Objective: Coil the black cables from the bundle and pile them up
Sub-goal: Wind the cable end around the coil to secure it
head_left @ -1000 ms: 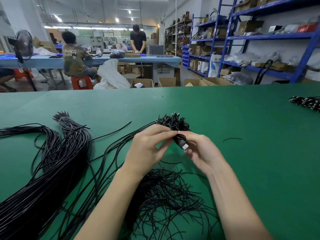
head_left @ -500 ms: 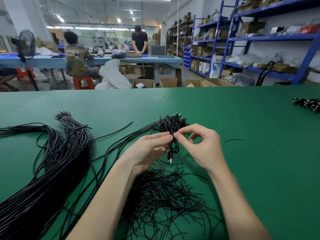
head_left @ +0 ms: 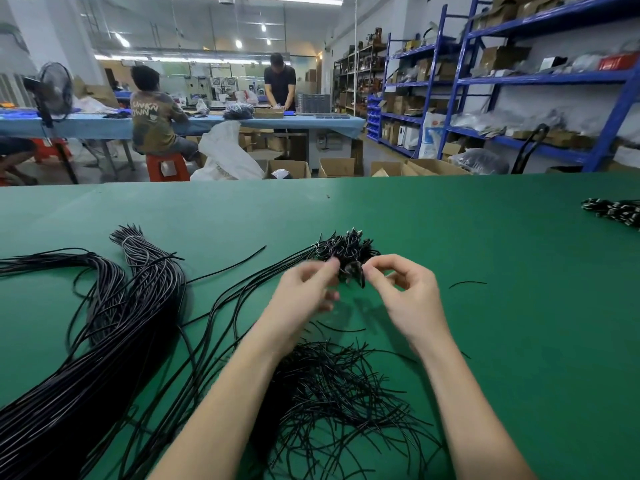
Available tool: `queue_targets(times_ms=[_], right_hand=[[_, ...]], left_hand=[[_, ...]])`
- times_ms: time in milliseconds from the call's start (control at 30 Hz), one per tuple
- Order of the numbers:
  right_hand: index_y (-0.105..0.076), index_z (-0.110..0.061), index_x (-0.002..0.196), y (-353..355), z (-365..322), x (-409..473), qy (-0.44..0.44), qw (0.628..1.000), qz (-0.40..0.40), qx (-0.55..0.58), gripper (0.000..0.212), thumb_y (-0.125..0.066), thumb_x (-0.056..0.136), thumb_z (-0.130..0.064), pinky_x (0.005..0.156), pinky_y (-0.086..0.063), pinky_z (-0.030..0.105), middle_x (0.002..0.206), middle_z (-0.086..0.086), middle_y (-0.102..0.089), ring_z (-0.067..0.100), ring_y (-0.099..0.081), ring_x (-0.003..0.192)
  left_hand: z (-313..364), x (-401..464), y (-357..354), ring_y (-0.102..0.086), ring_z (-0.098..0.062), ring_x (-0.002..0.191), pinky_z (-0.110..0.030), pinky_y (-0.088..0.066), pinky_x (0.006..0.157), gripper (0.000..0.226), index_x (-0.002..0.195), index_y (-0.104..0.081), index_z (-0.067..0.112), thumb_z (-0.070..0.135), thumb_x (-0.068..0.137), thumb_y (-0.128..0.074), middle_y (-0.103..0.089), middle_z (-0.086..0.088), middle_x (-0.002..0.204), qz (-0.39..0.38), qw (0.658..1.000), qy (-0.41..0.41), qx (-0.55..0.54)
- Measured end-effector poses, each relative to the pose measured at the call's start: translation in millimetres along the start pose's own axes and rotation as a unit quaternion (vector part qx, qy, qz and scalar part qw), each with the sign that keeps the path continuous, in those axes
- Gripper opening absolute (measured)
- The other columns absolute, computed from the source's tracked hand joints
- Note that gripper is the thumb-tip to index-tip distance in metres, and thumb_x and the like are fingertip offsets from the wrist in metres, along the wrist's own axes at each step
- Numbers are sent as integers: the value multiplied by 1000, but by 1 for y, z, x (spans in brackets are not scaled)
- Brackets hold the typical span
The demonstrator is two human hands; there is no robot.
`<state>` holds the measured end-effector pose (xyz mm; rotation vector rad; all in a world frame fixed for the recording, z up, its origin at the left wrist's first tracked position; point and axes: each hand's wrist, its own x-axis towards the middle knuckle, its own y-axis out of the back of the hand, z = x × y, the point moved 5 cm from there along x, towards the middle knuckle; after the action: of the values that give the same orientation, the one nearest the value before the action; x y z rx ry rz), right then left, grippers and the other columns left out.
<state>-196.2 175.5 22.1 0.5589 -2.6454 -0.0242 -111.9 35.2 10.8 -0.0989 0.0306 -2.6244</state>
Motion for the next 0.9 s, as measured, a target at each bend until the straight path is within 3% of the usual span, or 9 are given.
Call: queue_targets(times_ms=[67,133,200,300,400,500,633,833,900], right_hand=[[-74,-30,80,-2,-2,0,57,998,-11,-32,16,-77,89,-18,62,-45,20,83,-15,-73,6,-49,65],[-73,-30,80,-2,-4,-1,85,995,-22,-52,16,-78,88,-18,59,-42,19,82,-16,-71,5,-49,63],[-75,-32,77,-3,-2,-1,73,994,-27,-73,16,-79,87,-20,58,-40,14,77,-16,-71,5,-48,61],[-78,-26,72,-2,15,1,-96,995,-30,-24,15,-78,86,-19,54,-39,20,70,-4,-69,9,-48,61],[-72,-12,77,-12,27,-9,-329,913,-106,218,10,-71,87,-13,38,-24,15,72,-1,-62,5,-43,53],[-76,-16,92,-4,18,-7,-243,952,-135,124,4,-72,91,-17,42,-31,13,84,-5,-75,4,-51,56],[-77,-25,101,5,-4,-3,-60,985,-160,28,19,-77,88,-12,54,-44,11,98,-6,-79,4,-59,61],[-81,-37,83,10,-7,-2,-40,990,-126,-44,11,-86,74,-40,55,-33,26,64,7,-65,17,-43,58],[-82,-32,80,9,-6,-2,-63,992,-109,-16,15,-85,70,-44,53,-35,24,62,-1,-62,14,-44,58]], left_hand=[[-11,-2,-6,-53,-10,59,-20,-40,56,35,94,-68,5,40,94,-64,-66,-3,80,-80,980,146,-106],[-8,-2,-5,-48,-7,59,-16,-37,54,29,98,-69,5,31,87,-71,-62,2,73,-111,979,116,-127],[-2,0,1,-54,-6,65,-16,-42,59,18,98,-74,9,21,86,-75,-66,5,76,-87,994,26,-55],[13,0,7,-68,-7,77,-21,-54,71,10,95,-79,15,13,86,-78,-76,6,87,-12,973,-176,149],[16,-3,3,-72,-10,87,-25,-58,83,11,98,-79,17,14,88,-77,-77,6,92,-36,955,-227,186],[5,0,4,-70,-16,92,-30,-59,83,12,103,-77,12,13,92,-71,-77,-4,101,-77,990,-111,50],[0,0,4,-66,-19,86,-29,-57,82,13,99,-75,9,17,91,-70,-74,-10,97,-104,992,-29,-62],[3,-3,3,-68,-18,91,-30,-57,87,28,106,-76,9,25,83,-73,-75,-7,104,-145,987,-22,-63],[9,-4,3,-71,-17,99,-27,-56,85,27,106,-77,11,24,82,-74,-76,-6,109,-140,987,-57,-50]])
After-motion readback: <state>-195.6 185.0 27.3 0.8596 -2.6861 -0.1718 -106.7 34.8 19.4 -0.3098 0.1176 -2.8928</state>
